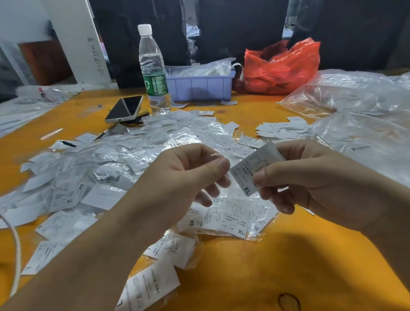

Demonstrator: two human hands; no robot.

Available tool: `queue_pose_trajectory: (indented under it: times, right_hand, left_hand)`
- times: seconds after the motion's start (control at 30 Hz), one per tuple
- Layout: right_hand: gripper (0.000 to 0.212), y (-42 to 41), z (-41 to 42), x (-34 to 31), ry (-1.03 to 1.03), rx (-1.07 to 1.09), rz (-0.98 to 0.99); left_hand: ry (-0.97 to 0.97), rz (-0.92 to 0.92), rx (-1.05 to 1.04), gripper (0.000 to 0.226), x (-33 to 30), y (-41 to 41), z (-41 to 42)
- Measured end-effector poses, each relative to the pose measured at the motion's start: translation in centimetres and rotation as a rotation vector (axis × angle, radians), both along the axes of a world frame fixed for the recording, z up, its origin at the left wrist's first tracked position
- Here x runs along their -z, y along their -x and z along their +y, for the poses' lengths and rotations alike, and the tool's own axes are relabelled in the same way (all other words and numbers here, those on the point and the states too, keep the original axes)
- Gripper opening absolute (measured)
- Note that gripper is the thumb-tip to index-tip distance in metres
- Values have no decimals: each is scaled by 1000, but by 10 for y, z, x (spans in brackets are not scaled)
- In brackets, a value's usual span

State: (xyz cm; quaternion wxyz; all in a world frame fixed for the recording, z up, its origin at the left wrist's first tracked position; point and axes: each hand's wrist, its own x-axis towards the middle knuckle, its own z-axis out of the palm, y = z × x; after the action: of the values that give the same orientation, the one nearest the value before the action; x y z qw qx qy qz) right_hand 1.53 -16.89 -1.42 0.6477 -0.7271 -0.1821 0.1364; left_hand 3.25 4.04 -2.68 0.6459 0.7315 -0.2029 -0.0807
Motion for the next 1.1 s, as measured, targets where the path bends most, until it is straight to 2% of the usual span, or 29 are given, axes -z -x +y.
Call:
queue_pose_trajectory:
  times: [0.37, 0.53, 0.63, 0.73, 0.83, 1.1]
  right_hand:
    - [9, 0, 4, 3, -38, 65, -19]
    - [17, 1, 4, 3, -58, 147, -80]
    - [14, 0, 2, 1, -64, 174, -105]
    - [6, 2, 3, 0, -41, 181, -125]
    - [14, 2, 5, 2, 6, 185, -150]
    - [13, 5, 13, 6, -39, 233, -181]
  left_hand:
    - [-57, -8, 23, 12, -1, 0, 1]
    - [-46, -7, -72, 12, 1, -2, 2]
    - [-48, -6, -96, 14, 2, -3, 3]
    - [-44, 2, -64, 14, 1, -2, 1]
    - [-38, 9, -20, 15, -1, 0, 0]
    - [-79, -6, -11, 21, 0, -1, -1]
